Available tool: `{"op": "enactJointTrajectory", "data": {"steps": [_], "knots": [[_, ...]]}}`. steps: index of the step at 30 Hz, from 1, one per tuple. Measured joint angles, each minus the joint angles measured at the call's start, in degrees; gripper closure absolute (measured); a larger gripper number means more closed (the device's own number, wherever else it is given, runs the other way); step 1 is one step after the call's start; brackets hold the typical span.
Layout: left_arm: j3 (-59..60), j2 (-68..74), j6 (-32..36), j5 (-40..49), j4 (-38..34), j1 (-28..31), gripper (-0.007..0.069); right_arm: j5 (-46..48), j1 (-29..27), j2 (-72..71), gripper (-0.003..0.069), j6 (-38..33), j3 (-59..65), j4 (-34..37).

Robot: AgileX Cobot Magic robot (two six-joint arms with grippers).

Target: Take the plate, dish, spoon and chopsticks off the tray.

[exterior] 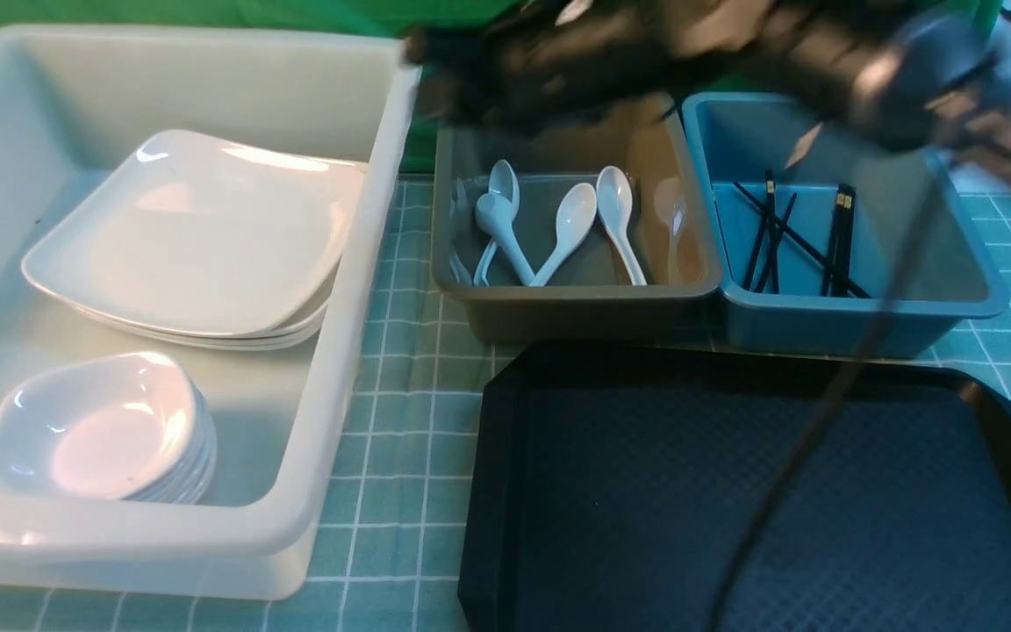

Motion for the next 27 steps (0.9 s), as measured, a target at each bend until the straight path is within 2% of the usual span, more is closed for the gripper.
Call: {"op": "enactJointTrajectory", "data": {"steps": [3,9,14,18,19,21,22,24,27], "knots": [[0.0,0.0,0.3,0.0,0.1,0.0,0.0615,5.2,-3.1,-6.8,0.0625,0.0,0.0,-6.9],[0.0,1.7,-1.1,-0.4,4.2,0.0,0.0615,16.4,-6.8,-21.7,0.0633,-0.4,-0.1,-15.5],[-1.0,10.7,-2.9,-0.5,9.5,0.2,0.0615,26.2,-6.7,-28.5,0.0633,-1.7,-0.1,-16.7],[-4.7,19.4,-2.7,-0.8,8.8,3.4,0.0615,30.8,-6.5,-30.1,0.0635,-2.5,-0.1,-16.8],[-5.6,21.2,-1.9,-1.1,7.7,4.6,0.0615,31.6,-6.4,-30.3,0.0635,-2.6,-0.1,-16.8],[-9.7,28.5,3.6,-4.4,-0.4,13.1,0.0615,31.9,-6.3,-30.5,0.0635,-2.8,-0.1,-16.9],[-10.0,29.0,4.1,-4.7,-1.1,14.5,0.0615,31.9,-6.3,-30.5,0.0635,-2.8,-0.1,-16.9],[-12.9,34.8,9.9,-9.3,-10.9,23.2,0.0614,31.9,-6.3,-30.5,0.0635,-2.8,-0.1,-16.9],[-14.9,43.6,15.4,-14.3,-19.8,32.2,0.0613,32.0,-6.3,-30.5,0.0629,-2.8,-0.1,-16.9]]}}
